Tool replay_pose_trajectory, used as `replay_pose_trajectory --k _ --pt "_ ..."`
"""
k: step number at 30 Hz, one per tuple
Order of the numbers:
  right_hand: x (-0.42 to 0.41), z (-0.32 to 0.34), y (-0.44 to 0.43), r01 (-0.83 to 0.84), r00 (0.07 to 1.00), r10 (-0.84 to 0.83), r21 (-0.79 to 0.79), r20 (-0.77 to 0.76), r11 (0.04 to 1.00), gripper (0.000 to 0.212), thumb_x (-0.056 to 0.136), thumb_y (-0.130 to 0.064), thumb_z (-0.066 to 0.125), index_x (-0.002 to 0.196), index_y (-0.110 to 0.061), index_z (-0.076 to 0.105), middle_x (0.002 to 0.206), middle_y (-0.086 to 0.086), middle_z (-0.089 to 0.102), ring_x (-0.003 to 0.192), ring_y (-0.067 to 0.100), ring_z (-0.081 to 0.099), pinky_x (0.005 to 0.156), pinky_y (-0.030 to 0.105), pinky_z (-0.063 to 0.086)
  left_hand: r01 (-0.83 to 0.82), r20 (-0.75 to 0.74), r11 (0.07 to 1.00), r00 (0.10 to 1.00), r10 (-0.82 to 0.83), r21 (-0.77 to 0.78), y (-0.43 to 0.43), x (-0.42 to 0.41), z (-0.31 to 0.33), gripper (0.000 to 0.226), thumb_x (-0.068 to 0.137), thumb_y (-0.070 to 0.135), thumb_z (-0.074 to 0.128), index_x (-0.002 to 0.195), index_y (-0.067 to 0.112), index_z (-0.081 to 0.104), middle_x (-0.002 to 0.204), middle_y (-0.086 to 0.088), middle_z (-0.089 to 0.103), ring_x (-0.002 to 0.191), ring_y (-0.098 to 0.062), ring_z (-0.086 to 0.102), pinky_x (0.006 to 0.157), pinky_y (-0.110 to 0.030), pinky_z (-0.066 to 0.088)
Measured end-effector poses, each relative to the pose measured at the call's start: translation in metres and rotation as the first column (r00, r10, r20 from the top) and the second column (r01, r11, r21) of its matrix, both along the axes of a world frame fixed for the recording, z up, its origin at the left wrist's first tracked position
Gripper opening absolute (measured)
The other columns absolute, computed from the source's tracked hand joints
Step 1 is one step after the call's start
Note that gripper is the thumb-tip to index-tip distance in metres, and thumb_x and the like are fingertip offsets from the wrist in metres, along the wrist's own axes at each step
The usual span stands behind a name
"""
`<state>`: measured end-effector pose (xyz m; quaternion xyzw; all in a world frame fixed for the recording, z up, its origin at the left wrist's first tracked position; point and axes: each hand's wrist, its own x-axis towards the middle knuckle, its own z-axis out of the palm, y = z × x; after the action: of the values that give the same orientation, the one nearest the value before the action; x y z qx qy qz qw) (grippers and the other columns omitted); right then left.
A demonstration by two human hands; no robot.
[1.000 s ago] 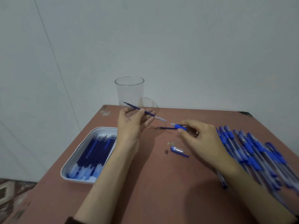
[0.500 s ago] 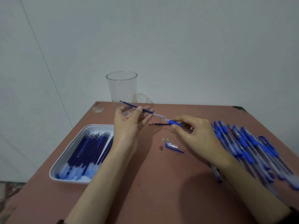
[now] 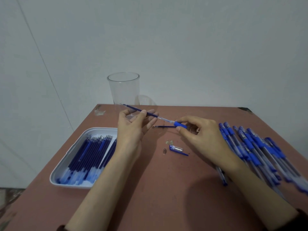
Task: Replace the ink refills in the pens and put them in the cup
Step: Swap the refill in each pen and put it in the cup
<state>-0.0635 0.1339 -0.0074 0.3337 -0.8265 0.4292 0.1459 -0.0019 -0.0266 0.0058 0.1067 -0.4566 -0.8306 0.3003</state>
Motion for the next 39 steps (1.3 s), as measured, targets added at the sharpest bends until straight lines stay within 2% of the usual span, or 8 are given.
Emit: replay_pose_trajectory --k 4,10,18,27,31,33,36,39 --pt "0.0 0.0 0.0 -0.015 1.0 0.015 0.019 -0.014 1.0 0.013 0.081 -0.025 0.07 0.093 -0.028 0.074 0.079 -0.008 0.07 0.068 0.01 0.057 0.065 0.03 0.049 0.011 0.012 1.0 1.0 -0.011 -0.016 0.001 0.001 0.0 0.017 0.095 -0.002 0.049 0.106 0.007 0.039 0.087 -0.018 0.069 0.077 -0.022 0.072 0.074 -0.029 0.06" --pt "0.003 0.0 -0.002 -0.019 1.0 0.019 0.011 0.01 1.0 0.012 0.082 -0.024 0.072 0.093 -0.03 0.073 0.074 -0.009 0.068 0.068 0.006 0.057 0.061 0.015 0.043 0.122 0.051 0.99 0.992 -0.119 -0.065 0.008 0.002 -0.004 0.018 0.094 -0.001 0.052 0.109 0.003 0.043 0.085 -0.017 0.071 0.08 -0.024 0.072 0.075 -0.029 0.059" --pt "0.004 0.005 -0.005 -0.109 0.903 0.222 -0.304 0.368 0.946 0.013 0.088 -0.019 0.065 0.091 -0.029 0.072 0.066 0.006 0.063 0.057 0.013 0.051 0.054 0.028 0.043 0.298 0.229 0.879 0.947 -0.224 -0.373 0.003 0.004 -0.003 0.019 0.085 0.003 0.066 0.102 0.012 0.064 0.094 -0.003 0.072 0.083 -0.005 0.067 0.067 -0.017 0.052" --pt "0.002 0.012 0.0 -0.038 0.802 0.297 -0.451 0.519 0.892 0.014 0.089 -0.017 0.063 0.098 -0.012 0.072 0.066 0.004 0.062 0.055 0.013 0.05 0.059 0.036 0.042 0.573 0.599 0.283 0.801 0.008 -0.769 -0.01 0.016 -0.011 0.02 0.07 0.028 0.083 0.087 0.026 0.073 0.08 0.008 0.071 0.068 0.001 0.06 0.068 -0.012 0.048" --pt "0.003 0.012 -0.001 -0.052 0.814 0.286 -0.427 0.505 0.903 0.012 0.089 -0.017 0.063 0.096 -0.015 0.072 0.065 0.002 0.063 0.055 0.013 0.05 0.056 0.033 0.041 0.571 0.592 0.208 0.805 0.049 -0.794 -0.012 0.013 -0.016 0.009 0.074 0.023 0.08 0.08 0.025 0.074 0.07 0.01 0.066 0.059 0.006 0.054 0.058 -0.005 0.04" --pt "0.003 0.013 -0.001 -0.057 0.815 0.283 -0.417 0.505 0.907 0.01 0.088 -0.017 0.064 0.094 -0.017 0.072 0.064 0.002 0.063 0.055 0.013 0.05 0.055 0.032 0.04 0.489 0.522 0.271 0.85 0.065 -0.829 -0.01 0.012 -0.016 0.006 0.076 0.021 0.078 0.078 0.024 0.075 0.069 0.008 0.067 0.058 0.005 0.054 0.057 -0.006 0.04" --pt "0.004 0.012 -0.003 -0.078 0.858 0.251 -0.369 0.448 0.926 0.012 0.088 -0.015 0.064 0.089 -0.025 0.072 0.062 -0.001 0.063 0.055 0.011 0.051 0.053 0.026 0.041 0.272 0.377 0.693 0.926 0.0 -0.668 -0.011 0.008 -0.013 0.007 0.079 0.013 0.075 0.079 0.019 0.073 0.066 0.004 0.066 0.063 -0.007 0.059 0.06 -0.018 0.049" --pt "0.005 0.01 -0.004 -0.104 0.926 0.187 -0.254 0.327 0.962 0.021 0.087 -0.015 0.066 0.083 -0.035 0.069 0.06 -0.006 0.063 0.054 0.006 0.053 0.053 0.019 0.044 0.2 0.267 0.901 0.959 -0.099 -0.384 -0.011 0.007 -0.006 0.008 0.08 0.007 0.072 0.086 0.012 0.072 0.068 0.003 0.069 0.07 -0.009 0.064 0.066 -0.016 0.053"
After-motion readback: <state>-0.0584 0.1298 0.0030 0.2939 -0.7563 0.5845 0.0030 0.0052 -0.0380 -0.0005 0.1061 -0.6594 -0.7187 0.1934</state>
